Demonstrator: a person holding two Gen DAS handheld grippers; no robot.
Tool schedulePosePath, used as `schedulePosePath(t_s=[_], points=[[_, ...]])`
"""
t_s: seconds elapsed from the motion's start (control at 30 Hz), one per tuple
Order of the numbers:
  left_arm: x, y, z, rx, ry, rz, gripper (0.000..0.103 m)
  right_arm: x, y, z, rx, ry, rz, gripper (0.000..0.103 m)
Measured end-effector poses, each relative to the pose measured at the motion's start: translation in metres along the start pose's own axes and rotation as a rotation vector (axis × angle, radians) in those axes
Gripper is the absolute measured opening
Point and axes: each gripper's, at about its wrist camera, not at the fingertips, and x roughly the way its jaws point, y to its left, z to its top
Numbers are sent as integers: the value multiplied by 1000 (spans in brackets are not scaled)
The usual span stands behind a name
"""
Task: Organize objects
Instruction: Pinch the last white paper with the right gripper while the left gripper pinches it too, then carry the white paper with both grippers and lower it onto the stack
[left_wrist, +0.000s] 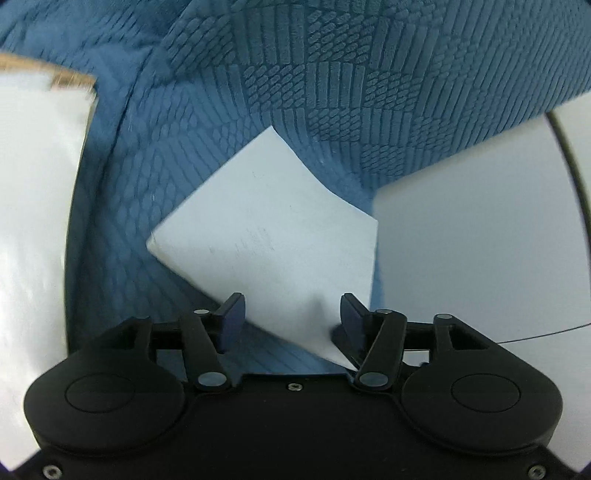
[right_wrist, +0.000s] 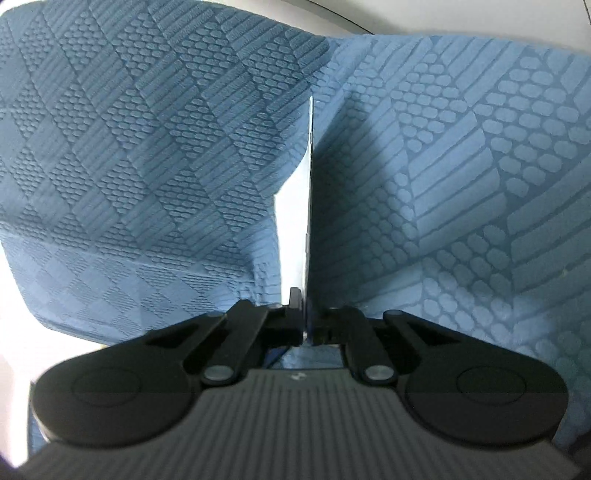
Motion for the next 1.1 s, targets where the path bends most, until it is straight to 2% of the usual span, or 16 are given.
schedulePosePath(t_s=[0.17, 0.27, 0.4, 0.63, 0.83, 0.93, 0.97, 1.0, 1.07, 1.1], points=[[-4, 2, -14, -63, 9, -38, 57, -9, 7, -5, 16, -8, -17, 5], [-7, 13, -21, -158, -14, -112, 62, -16, 13, -7, 14, -10, -12, 5], [-8, 27, -34, -296, -47, -211, 62, -34, 20, -12, 10, -6, -7, 5], [7, 43, -58, -417, -40, -281, 60, -69, 23, -12, 4, 6, -7, 5], [10, 52, -69, -445, -51, -286, 49, -100, 21, -16, 29, 14, 12, 5], [11, 58, -72, -455, -54, -285, 40, -113, 20, -17, 32, 18, 15, 5], [10, 61, -74, -461, -52, -283, 34, -115, 19, -17, 40, 22, 17, 5], [11, 61, -75, -461, -48, -284, 23, -117, 17, -17, 46, 25, 17, 5], [10, 61, -78, -447, -45, -277, 10, -122, 14, -18, 51, 29, 9, 5], [9, 61, -80, -452, -54, -268, 9, -125, 13, -19, 46, 30, -1, 5]])
